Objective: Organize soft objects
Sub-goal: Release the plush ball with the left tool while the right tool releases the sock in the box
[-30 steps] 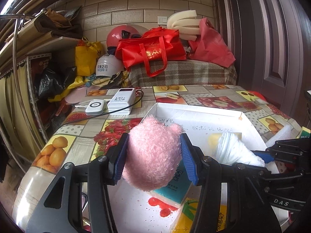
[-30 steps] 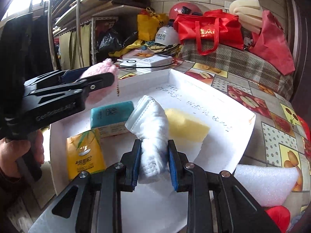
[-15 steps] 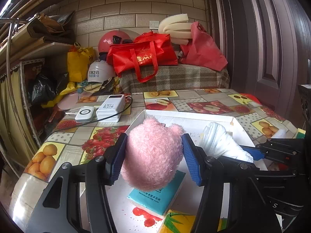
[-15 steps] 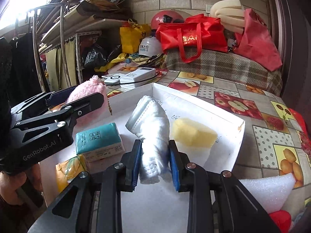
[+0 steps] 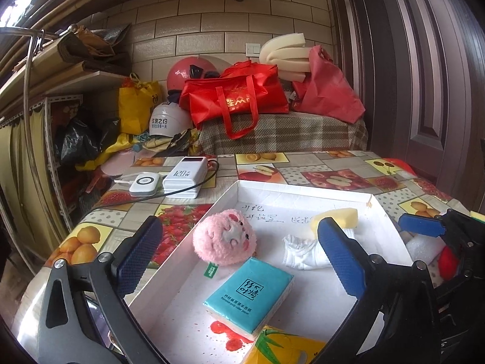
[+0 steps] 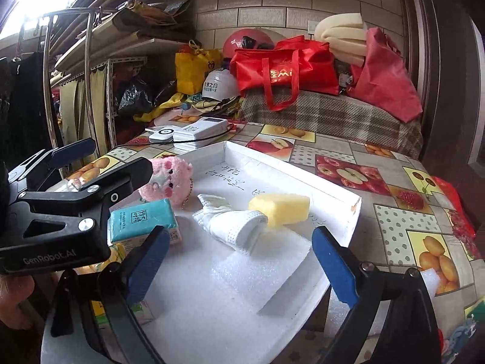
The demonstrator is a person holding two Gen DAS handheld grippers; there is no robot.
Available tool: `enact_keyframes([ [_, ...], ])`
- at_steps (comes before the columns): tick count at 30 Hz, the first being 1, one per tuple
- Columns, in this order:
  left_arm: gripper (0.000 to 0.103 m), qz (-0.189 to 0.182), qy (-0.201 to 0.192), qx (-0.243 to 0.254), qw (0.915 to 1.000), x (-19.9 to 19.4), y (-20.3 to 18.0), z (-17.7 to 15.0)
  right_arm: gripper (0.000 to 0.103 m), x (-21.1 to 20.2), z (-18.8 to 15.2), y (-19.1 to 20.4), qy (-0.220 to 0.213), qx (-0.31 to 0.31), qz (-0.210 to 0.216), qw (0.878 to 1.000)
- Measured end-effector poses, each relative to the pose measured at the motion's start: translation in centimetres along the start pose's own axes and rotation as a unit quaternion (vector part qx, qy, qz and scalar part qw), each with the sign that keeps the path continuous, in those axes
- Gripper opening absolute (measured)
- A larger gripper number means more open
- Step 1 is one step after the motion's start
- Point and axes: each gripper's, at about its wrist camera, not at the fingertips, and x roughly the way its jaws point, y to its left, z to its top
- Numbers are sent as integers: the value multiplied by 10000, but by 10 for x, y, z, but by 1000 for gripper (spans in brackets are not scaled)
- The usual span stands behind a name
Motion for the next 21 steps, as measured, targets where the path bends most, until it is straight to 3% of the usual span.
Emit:
enact_keyframes([
  [21, 103, 109, -61, -135, 9998, -4, 6, -2, 103, -10, -1, -2, -239, 147, -159, 9995],
])
